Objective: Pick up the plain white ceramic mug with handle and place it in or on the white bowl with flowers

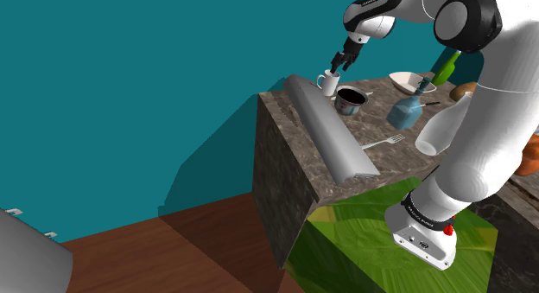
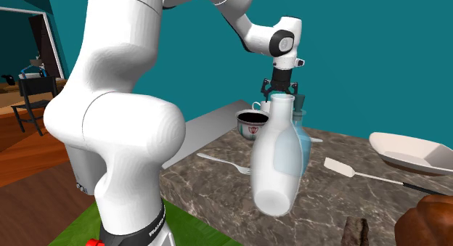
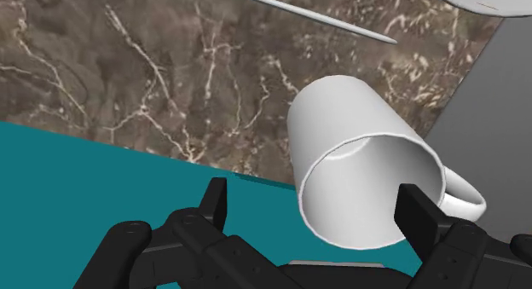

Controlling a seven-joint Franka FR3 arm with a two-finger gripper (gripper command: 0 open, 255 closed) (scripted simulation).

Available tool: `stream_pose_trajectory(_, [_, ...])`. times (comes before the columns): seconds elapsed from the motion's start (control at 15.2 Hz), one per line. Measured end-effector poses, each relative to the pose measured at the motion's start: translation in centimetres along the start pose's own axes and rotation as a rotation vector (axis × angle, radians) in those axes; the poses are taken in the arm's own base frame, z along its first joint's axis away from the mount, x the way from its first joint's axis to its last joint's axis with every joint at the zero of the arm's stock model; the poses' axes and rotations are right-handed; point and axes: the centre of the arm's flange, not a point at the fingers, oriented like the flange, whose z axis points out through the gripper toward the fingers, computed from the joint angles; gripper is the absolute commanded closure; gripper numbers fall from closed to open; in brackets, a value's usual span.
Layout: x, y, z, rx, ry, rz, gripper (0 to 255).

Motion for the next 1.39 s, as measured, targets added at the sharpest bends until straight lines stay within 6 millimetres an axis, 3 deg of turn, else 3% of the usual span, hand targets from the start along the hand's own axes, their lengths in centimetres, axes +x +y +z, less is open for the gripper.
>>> stream_pose_trajectory(0.46, [0.2,0.3,3.6,0.0,0.002,-0.001,0])
stream_pose_trajectory(0.86, [0.2,0.3,3.9,0.0,0.003,-0.001,0])
stream_pose_trajectory(0.92, [0.2,0.3,3.9,0.0,0.003,-0.001,255])
stream_pose_trajectory(1.39, [0.2,0.3,3.9,0.0,0.003,-0.001,255])
